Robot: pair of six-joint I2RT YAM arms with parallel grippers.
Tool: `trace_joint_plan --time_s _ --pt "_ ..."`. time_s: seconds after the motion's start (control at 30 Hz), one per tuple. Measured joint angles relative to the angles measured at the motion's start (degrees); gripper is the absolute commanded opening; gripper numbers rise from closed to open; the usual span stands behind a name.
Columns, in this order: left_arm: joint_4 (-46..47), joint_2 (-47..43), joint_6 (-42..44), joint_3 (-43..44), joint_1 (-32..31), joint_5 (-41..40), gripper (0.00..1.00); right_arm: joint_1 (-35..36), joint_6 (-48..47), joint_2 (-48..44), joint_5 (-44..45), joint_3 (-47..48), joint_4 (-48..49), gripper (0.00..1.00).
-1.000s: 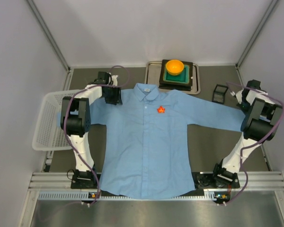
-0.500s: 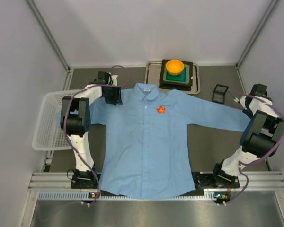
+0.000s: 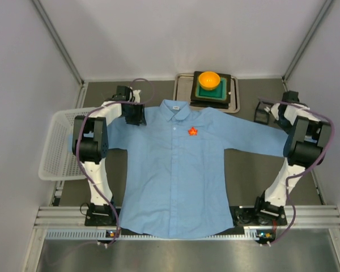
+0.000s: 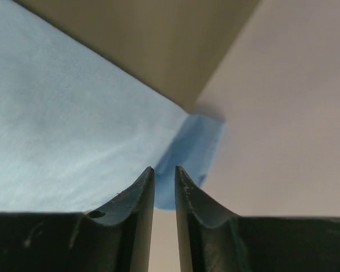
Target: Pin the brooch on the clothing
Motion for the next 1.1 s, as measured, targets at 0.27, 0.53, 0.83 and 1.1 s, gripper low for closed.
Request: trace_joint_plan --time_s 0.27,0.53,0.83,1.1 --pt "0.1 0.0 -0.7 0.0 0.3 0.5 0.49 -7.8 -3.0 3.5 4.4 -2.2 -0.3 0.21" --pt "0.2 0.2 -1.2 0.0 0.6 1.3 0.52 -9.8 -8.0 -2.1 10.0 -10.1 -0.1 0.28" --pt "1.7 -1.1 -0.9 -1.6 0.6 3.7 0.68 -8.2 -8.5 -9.2 9.4 -13.7 -1.9 0.73" --pt "-0.9 -3.1 2.8 0.6 -0.8 -0.2 0.96 -3.2 3.7 -12.5 -4.0 7.3 -11.8 0.99"
